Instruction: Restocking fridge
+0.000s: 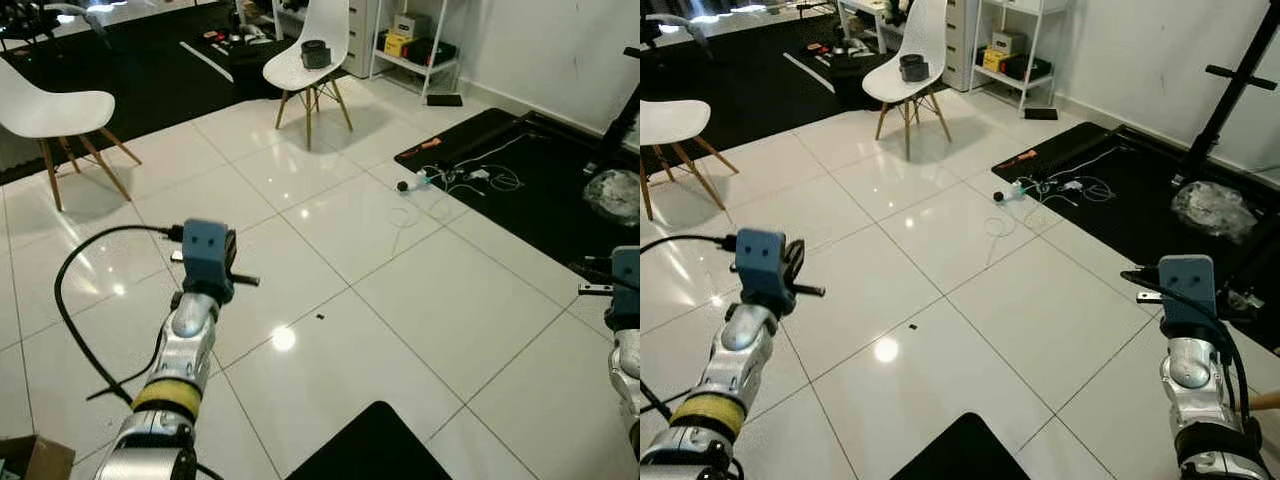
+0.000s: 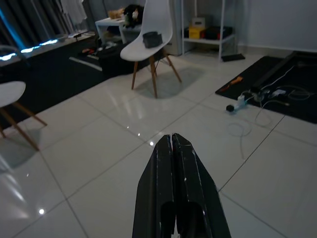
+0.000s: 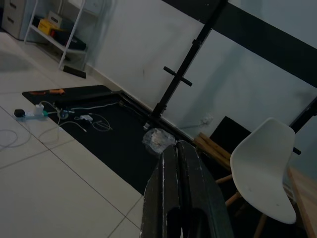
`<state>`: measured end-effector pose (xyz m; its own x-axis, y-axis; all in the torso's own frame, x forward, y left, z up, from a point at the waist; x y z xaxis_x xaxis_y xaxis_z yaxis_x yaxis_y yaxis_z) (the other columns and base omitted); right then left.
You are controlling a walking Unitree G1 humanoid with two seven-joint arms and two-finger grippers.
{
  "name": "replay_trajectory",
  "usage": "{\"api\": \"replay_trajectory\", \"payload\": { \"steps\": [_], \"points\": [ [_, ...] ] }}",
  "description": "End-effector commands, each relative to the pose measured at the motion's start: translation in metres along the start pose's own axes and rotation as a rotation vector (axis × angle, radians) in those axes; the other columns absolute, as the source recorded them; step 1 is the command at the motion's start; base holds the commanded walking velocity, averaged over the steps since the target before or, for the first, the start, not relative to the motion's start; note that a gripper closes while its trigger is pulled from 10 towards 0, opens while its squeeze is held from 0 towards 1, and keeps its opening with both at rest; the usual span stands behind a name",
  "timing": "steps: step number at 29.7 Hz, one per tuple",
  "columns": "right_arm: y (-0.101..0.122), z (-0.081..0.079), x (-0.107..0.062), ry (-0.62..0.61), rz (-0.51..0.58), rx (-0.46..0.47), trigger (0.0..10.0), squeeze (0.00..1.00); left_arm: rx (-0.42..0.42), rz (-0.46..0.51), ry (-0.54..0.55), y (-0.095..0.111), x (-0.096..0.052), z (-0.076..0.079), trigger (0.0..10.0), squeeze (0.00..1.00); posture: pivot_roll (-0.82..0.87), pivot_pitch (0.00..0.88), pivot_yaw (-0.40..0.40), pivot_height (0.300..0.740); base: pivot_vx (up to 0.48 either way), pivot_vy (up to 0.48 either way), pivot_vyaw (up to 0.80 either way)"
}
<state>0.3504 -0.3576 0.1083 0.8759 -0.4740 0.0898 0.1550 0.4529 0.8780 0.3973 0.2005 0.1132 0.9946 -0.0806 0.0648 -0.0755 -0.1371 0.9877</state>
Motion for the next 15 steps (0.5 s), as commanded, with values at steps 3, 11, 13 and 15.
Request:
{"api": "replay_trajectory", "payload": {
  "steps": [3,11,13,15],
  "points": [
    [-0.001,-0.020,-0.006,0.058,-0.006,0.066,10.0,0.00,-0.030,-0.090,0.041,-0.026,-0.011,-0.002,10.0,0.00,0.00,0.038,0.021,0.740,0.000,0.000,0.00],
    [-0.041,-0.070,-0.041,0.230,-0.150,0.104,10.0,0.00,-0.127,-0.265,0.092,-0.073,-0.036,-0.004,10.0,0.00,0.01,0.049,-0.005,0.740,0.000,0.000,0.00],
    [-0.052,-0.081,-0.052,0.280,-0.185,0.092,10.0,0.00,-0.156,-0.309,0.089,-0.085,-0.043,-0.002,10.0,0.00,0.01,0.050,-0.008,0.740,0.000,0.000,0.00],
    [-0.069,-0.100,-0.073,0.369,-0.246,0.064,10.0,0.00,-0.173,-0.389,0.096,-0.106,-0.057,0.000,10.0,0.00,0.01,0.050,-0.011,0.740,0.000,0.000,0.00]
  ]
}}
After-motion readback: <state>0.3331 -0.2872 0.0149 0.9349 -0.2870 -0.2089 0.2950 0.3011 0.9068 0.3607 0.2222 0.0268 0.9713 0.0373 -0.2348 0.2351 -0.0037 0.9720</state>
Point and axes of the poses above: a point about 5 cm out from each wrist's last joint towards the gripper, its own x axis pointing out of the wrist towards the gripper, its own y axis along the axis of the wrist's last joint, z = x × y, the point moved 6 cm from there along x, pointing out of the wrist towards the gripper
